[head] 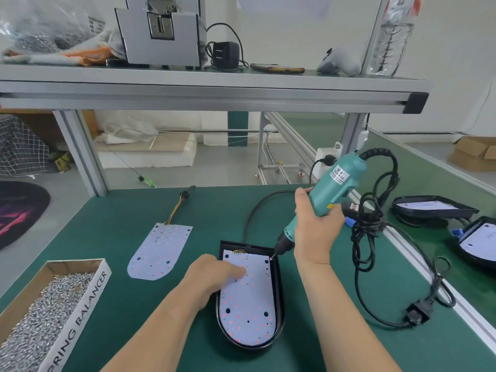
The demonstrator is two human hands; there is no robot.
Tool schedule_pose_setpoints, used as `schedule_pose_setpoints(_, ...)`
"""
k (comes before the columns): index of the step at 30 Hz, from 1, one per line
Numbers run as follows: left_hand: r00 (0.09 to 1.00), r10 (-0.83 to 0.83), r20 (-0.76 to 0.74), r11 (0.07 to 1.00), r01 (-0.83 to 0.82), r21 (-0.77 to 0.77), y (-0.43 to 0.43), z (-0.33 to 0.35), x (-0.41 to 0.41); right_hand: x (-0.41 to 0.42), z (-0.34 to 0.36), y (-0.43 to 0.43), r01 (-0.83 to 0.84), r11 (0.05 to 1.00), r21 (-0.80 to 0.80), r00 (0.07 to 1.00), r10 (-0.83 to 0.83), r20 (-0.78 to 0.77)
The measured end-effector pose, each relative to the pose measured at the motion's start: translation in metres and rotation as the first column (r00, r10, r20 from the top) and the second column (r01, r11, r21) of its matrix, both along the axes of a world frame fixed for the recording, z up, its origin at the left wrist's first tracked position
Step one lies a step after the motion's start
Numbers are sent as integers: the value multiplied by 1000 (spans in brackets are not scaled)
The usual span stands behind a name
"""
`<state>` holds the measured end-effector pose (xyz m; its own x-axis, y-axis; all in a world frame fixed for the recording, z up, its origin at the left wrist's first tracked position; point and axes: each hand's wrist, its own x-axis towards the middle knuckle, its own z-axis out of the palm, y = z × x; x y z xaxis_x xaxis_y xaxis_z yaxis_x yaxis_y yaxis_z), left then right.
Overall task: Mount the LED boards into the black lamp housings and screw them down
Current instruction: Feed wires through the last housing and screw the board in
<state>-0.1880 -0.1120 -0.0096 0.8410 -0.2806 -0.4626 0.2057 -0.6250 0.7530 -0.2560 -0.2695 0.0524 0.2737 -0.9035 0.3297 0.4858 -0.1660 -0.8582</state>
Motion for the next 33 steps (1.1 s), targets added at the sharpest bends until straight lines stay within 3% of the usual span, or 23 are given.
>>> schedule_pose_setpoints(33, 1000, -15, -21, 998, 14, -62, 2, 6, -8, 11, -25, 6, -19, 996, -86, 995, 10, -99)
